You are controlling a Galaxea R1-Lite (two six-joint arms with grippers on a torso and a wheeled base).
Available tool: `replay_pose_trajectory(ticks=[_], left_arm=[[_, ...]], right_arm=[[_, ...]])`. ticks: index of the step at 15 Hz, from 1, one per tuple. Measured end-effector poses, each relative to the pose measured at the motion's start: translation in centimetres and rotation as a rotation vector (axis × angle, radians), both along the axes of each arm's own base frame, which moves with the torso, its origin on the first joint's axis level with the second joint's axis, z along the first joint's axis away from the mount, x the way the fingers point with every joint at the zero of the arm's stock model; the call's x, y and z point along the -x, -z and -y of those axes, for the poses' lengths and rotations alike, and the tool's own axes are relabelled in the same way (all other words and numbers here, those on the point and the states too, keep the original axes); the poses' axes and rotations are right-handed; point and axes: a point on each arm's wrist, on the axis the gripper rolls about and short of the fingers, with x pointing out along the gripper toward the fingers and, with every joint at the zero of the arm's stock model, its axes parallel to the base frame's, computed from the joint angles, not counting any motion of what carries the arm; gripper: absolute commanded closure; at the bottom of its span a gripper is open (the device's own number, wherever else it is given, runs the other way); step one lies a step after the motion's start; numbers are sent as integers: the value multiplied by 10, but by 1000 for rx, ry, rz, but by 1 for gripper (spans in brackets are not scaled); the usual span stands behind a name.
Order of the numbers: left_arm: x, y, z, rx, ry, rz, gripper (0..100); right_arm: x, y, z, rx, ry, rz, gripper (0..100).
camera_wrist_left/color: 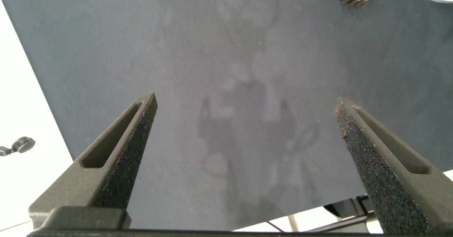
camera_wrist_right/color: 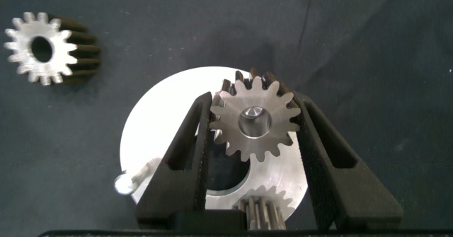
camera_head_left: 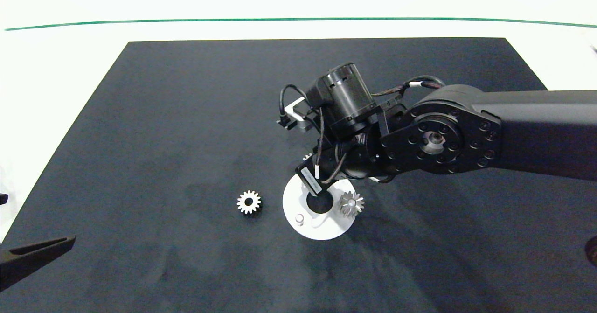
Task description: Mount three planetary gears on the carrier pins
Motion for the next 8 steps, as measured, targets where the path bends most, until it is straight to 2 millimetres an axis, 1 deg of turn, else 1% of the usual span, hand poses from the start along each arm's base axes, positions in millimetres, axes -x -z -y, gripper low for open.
replay_pose_trajectory(ticks=[8], left_arm=[[0,0,0,0,-1,0,0]], right_arm=[[-4,3,-1,-1,12,0,100]])
